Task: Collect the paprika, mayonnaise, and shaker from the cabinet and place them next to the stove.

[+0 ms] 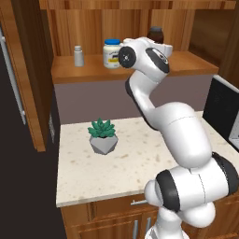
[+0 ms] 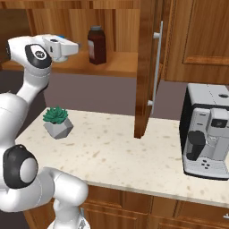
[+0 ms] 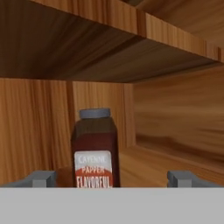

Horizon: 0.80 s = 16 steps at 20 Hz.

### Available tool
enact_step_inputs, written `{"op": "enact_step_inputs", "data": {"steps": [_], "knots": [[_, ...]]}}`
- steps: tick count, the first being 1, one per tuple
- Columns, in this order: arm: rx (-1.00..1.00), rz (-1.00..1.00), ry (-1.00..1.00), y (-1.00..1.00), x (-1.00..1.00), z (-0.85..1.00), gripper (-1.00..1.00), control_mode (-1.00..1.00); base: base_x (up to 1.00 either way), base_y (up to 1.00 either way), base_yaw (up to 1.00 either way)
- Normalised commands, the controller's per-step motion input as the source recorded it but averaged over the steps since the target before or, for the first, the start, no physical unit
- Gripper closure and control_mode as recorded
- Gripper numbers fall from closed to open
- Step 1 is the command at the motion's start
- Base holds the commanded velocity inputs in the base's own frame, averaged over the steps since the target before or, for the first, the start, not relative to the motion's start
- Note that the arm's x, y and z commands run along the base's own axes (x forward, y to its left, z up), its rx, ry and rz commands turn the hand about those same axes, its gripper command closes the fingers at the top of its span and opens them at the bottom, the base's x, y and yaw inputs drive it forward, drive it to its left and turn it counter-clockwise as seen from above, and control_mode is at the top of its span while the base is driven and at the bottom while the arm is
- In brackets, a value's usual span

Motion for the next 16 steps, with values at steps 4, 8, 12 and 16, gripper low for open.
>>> {"op": "enact_step_inputs", "data": {"steps": [4, 8, 12, 16], "knots": [[0.00, 0.00, 0.00, 0.00, 0.10, 0.00, -1.00, -1.00, 0.00, 0.00, 0.00], [0.00, 0.00, 0.00, 0.00, 0.03, 0.00, -1.00, -1.00, 0.00, 0.00, 0.00], [0.00, 0.00, 0.00, 0.00, 0.23, 0.00, -1.00, -1.00, 0.00, 0.00, 0.00], [0.00, 0.00, 0.01, 0.00, 0.32, 0.00, -1.00, -1.00, 0.00, 0.00, 0.00]]}}
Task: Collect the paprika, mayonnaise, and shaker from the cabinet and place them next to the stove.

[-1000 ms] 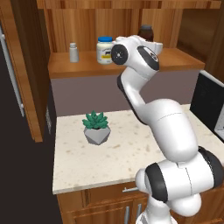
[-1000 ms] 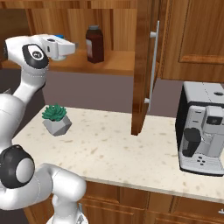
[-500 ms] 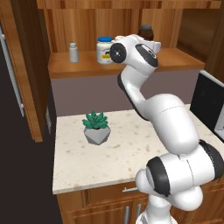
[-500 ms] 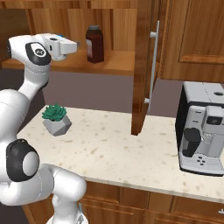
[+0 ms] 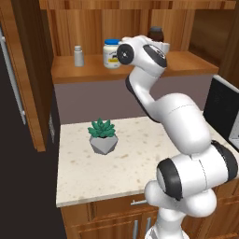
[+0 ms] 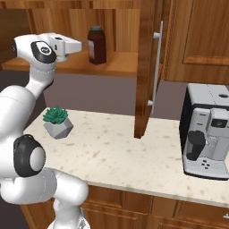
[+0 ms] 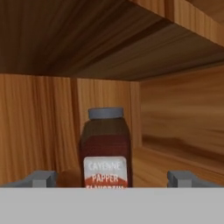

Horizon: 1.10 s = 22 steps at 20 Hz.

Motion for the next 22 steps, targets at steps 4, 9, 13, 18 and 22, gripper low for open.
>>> {"op": "enact_step_inputs", "data": {"steps": [4, 9, 13, 18, 22], "knots": [[0.00, 0.00, 0.00, -0.03, 0.22, 0.00, -1.00, -1.00, 0.00, 0.00, 0.00], [0.00, 0.00, 0.00, -0.15, 0.03, 0.00, -1.00, -1.00, 0.00, 0.00, 0.00], [0.00, 0.00, 0.00, -0.17, 0.02, 0.00, -1.00, -1.00, 0.00, 0.00, 0.00], [0.00, 0.00, 0.00, -0.12, 0.05, 0.00, -1.00, -1.00, 0.00, 0.00, 0.00], [0.00, 0.00, 0.00, 0.00, 0.07, 0.00, -1.00, -1.00, 0.00, 0.00, 0.00]]}}
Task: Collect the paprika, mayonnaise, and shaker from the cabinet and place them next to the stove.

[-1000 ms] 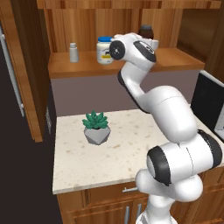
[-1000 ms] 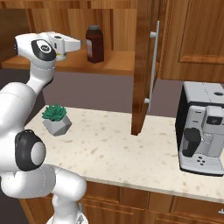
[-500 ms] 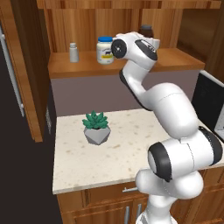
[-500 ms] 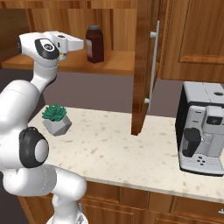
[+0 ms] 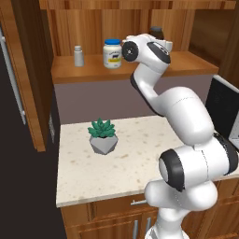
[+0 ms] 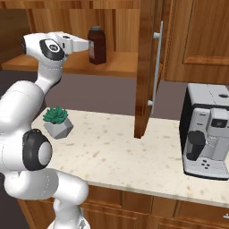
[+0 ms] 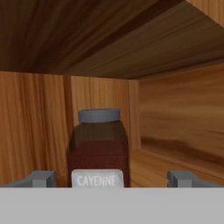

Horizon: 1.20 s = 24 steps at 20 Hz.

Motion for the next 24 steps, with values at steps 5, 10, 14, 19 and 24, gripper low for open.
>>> {"op": "enact_step_inputs", "data": {"steps": [5, 10, 14, 19, 24], "knots": [[0.00, 0.00, 0.00, 0.00, 0.11, 0.00, -1.00, -1.00, 0.00, 0.00, 0.00], [0.00, 0.00, 0.00, 0.00, 0.13, 0.00, -1.00, -1.00, 0.00, 0.00, 0.00], [0.00, 0.00, 0.01, 0.00, 0.15, 0.00, -1.00, -1.00, 0.00, 0.00, 0.00], [0.00, 0.00, 0.00, 0.00, 0.12, 0.00, -1.00, -1.00, 0.00, 0.00, 0.00], [0.00, 0.00, 0.00, -0.04, 0.08, 0.00, -1.00, -1.00, 0.00, 0.00, 0.00]]}}
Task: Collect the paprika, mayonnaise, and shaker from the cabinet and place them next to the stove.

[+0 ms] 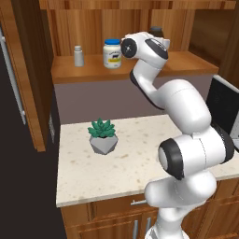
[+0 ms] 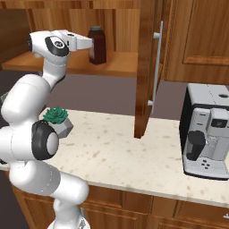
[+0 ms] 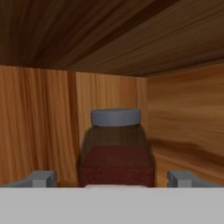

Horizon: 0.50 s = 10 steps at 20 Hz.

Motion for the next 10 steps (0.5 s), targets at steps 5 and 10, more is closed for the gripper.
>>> {"op": "enact_step_inputs", "data": {"steps": [5, 10], "knots": [[0.00, 0.00, 0.00, -0.09, 0.03, 0.00, -1.00, -1.00, 0.00, 0.00, 0.00], [0.00, 0.00, 0.00, -0.14, 0.02, 0.00, -1.00, -1.00, 0.00, 0.00, 0.00]]}}
